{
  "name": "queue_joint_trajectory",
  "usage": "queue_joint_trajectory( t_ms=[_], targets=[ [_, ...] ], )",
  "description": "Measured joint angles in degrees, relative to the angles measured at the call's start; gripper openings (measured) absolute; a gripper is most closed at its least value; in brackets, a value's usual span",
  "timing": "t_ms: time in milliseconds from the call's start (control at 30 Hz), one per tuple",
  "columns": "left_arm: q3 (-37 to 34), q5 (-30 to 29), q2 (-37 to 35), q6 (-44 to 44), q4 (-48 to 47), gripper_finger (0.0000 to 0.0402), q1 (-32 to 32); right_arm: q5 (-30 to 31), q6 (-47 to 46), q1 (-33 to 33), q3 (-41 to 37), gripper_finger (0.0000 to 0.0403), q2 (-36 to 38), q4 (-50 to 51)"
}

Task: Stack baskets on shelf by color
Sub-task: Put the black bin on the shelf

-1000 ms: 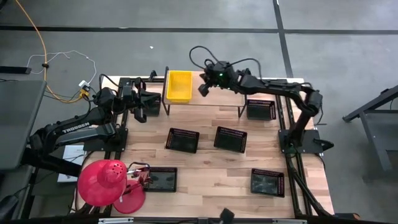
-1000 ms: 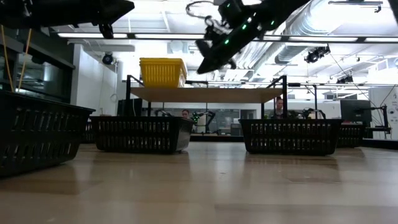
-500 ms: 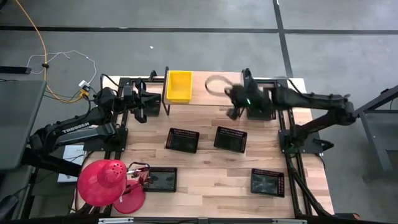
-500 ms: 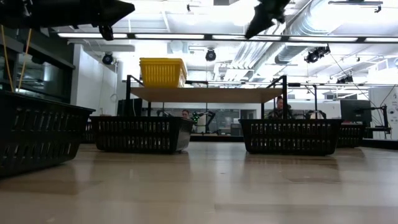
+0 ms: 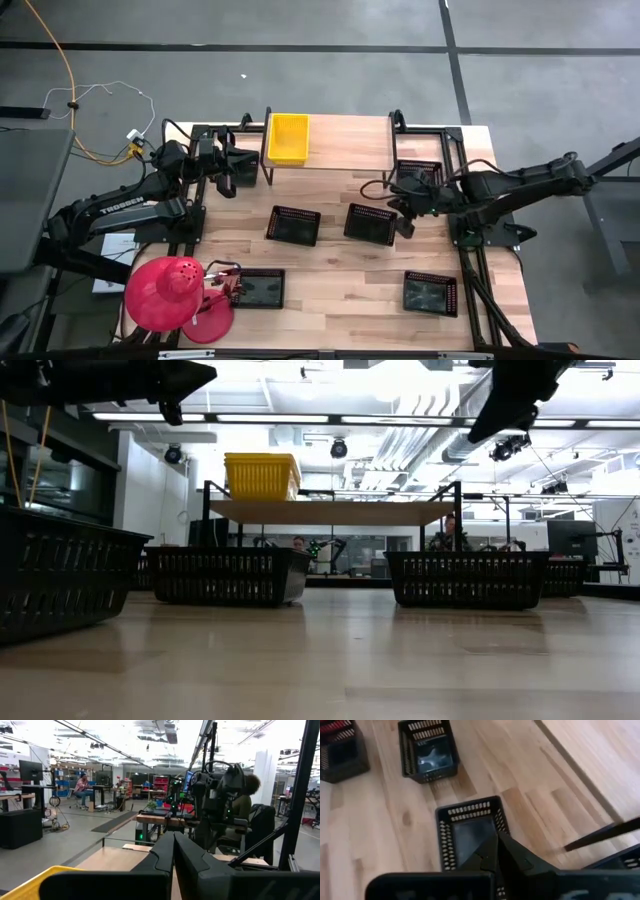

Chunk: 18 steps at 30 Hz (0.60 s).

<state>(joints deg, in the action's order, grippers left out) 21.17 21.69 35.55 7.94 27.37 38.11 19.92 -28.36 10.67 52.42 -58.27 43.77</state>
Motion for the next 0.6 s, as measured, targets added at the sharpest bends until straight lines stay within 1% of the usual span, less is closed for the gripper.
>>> queue_joint_trajectory(
  t_ms=[600],
  targets=[
    [0.0,-0.1,0.0,-0.1,-0.6,0.0000,0.0,-1.2,-0.1,0.2,-0.1,0.0000,0.6,1.1]
  ],
)
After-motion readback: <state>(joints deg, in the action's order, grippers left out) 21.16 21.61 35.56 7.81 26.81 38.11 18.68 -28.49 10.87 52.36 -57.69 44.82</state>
